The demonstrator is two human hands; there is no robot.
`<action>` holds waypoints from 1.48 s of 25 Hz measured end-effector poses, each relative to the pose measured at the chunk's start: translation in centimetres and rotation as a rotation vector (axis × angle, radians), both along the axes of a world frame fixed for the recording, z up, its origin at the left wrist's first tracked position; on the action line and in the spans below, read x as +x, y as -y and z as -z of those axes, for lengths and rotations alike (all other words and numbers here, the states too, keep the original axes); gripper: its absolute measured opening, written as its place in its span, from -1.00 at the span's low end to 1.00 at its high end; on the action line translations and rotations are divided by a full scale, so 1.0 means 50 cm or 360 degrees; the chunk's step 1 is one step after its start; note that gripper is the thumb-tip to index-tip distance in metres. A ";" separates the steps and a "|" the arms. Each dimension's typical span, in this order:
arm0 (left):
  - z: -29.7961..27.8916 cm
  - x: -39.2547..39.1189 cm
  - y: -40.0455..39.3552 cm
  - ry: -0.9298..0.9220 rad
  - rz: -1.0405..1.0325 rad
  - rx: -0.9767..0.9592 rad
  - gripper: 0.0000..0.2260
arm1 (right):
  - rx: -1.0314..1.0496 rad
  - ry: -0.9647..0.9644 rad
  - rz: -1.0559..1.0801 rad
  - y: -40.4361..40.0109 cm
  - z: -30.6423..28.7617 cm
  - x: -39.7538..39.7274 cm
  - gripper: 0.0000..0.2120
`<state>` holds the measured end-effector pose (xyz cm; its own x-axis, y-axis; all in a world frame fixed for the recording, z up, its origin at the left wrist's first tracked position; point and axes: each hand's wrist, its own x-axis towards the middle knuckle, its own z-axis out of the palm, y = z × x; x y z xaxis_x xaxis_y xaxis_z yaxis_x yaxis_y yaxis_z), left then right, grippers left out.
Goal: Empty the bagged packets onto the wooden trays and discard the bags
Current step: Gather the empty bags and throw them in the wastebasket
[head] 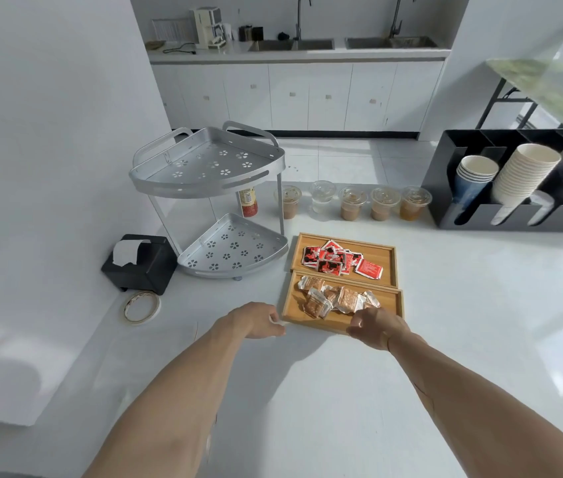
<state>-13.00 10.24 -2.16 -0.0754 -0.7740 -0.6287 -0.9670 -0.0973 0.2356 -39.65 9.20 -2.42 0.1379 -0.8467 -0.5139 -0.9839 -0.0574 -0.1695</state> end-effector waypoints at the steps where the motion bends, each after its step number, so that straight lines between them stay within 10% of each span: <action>1: -0.004 0.018 -0.012 -0.0001 -0.0041 -0.0004 -0.51 | 0.0001 0.0004 -0.0038 0.001 0.000 0.015 -0.63; 23: 0.009 0.456 -0.394 0.0233 -0.0871 0.0157 -0.49 | -0.0050 -0.0104 -0.1074 -0.063 0.017 0.525 -0.65; 37: 0.095 0.480 -0.390 0.0173 -0.1041 0.0174 -0.45 | 0.0026 -0.0129 -0.0568 -0.106 0.088 0.678 -0.49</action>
<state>11.02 29.74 -6.91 0.4555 -0.5704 -0.6835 -0.7186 -0.6888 0.0959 -5.77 14.49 -6.80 0.3813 -0.7444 -0.5481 -0.9127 -0.3973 -0.0953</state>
